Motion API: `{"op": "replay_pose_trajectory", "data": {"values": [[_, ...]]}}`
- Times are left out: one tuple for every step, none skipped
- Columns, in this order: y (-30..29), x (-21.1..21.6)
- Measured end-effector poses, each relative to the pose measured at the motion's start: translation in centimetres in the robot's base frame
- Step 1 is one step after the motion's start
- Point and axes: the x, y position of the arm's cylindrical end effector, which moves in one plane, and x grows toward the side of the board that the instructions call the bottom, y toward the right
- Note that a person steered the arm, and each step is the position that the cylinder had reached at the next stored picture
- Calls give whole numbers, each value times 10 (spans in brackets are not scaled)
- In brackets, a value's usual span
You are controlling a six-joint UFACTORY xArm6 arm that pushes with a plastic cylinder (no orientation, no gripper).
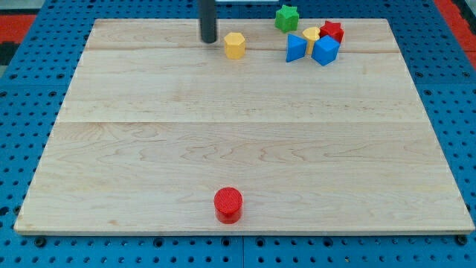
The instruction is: Push the yellow hexagon to the bottom of the green star
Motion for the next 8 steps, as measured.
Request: {"op": "replay_pose_trajectory", "data": {"values": [[-18, 29], [59, 25], [55, 21], [70, 7], [81, -15], [69, -20], [50, -42], [98, -44]]}}
